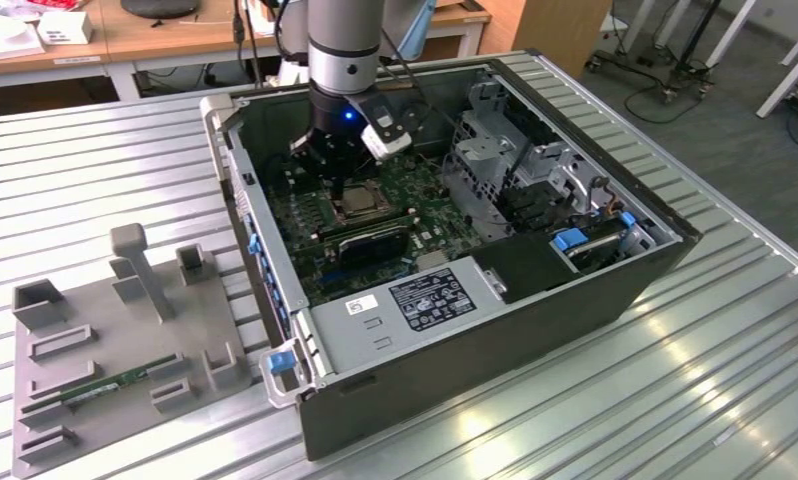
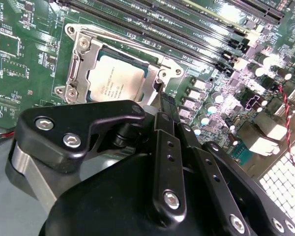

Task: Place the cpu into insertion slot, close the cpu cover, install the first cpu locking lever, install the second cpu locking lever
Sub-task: 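Close the cpu cover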

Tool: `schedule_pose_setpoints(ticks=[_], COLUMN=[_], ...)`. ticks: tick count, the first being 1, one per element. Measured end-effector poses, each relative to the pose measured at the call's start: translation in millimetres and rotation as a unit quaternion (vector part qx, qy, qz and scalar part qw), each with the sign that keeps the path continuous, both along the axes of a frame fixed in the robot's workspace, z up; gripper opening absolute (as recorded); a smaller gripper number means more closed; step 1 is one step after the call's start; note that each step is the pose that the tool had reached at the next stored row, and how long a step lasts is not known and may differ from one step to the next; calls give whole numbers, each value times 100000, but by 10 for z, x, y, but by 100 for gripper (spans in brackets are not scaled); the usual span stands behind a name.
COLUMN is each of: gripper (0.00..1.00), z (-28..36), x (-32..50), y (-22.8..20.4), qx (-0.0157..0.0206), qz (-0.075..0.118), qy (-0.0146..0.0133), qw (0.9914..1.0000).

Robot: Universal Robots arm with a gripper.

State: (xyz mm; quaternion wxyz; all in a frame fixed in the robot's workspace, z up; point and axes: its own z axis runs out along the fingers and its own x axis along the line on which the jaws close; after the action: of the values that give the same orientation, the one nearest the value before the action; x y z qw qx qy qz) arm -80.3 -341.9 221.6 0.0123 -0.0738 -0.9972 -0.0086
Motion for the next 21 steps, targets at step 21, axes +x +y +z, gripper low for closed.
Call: schedule_pose_setpoints(ticks=[21], gripper=[11], z=[-61], x=[-23], y=[0], qx=[670], qz=[1082], qy=[-2383], qw=[99964])
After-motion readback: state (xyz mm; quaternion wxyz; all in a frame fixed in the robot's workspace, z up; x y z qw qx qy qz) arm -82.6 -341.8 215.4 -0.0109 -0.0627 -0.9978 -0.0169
